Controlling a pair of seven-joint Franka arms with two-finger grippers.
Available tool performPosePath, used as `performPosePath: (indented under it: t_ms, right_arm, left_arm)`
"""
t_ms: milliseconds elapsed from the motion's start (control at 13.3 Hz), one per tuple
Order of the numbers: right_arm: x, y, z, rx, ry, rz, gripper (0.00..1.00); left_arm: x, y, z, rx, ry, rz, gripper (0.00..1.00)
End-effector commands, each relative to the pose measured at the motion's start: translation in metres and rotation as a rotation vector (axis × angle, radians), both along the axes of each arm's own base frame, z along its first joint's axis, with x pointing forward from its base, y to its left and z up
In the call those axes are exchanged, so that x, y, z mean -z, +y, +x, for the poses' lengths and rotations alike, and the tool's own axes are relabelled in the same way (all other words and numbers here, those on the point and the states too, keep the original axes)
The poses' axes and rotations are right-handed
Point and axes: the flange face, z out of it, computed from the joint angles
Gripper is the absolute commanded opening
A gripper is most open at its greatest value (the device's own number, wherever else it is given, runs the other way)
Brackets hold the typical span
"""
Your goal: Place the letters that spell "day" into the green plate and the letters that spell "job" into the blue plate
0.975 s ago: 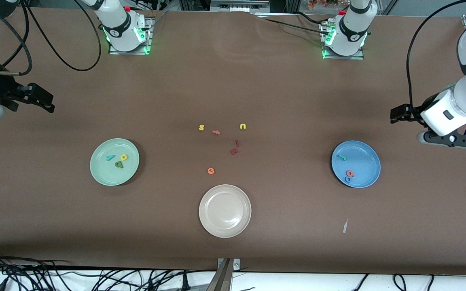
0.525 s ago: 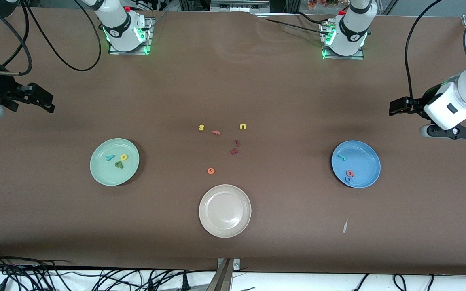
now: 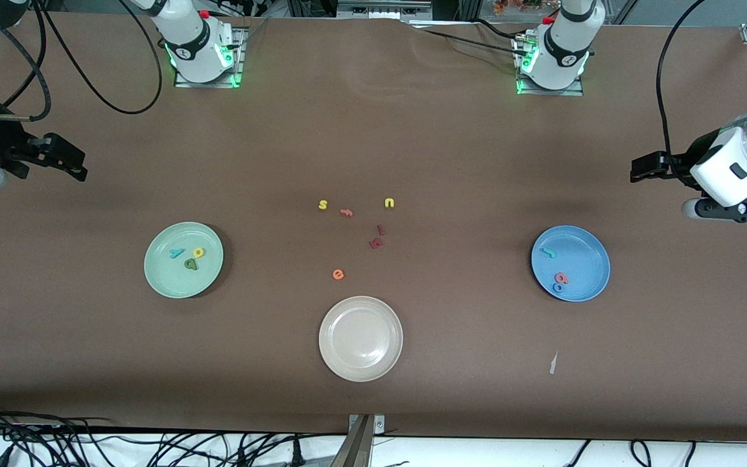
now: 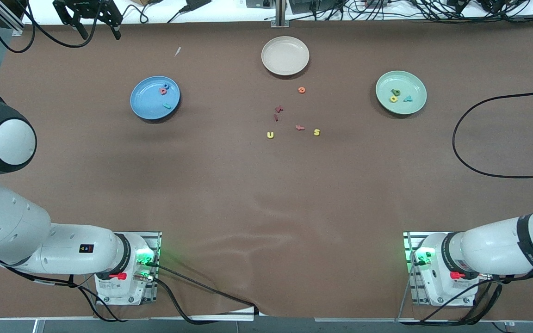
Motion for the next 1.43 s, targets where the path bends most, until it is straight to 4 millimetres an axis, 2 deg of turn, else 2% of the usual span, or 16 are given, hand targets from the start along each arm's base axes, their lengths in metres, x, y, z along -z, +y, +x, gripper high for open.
performPosePath:
  t_ms: [0, 1350]
  right_arm:
    - [-0.007, -0.0013, 0.0021, 0.007, -0.002, 0.003, 1.0]
    - [-0.0092, -0.0038, 0.0024, 0.018, -0.006, 0.031, 1.0]
  left_arm:
    - [-0.0043, 0.002, 0.0031, -0.011, 0.009, -0.004, 1.0]
    - [0.0003, 0.0075, 0.005, -0.018, 0.016, -0.002, 1.0]
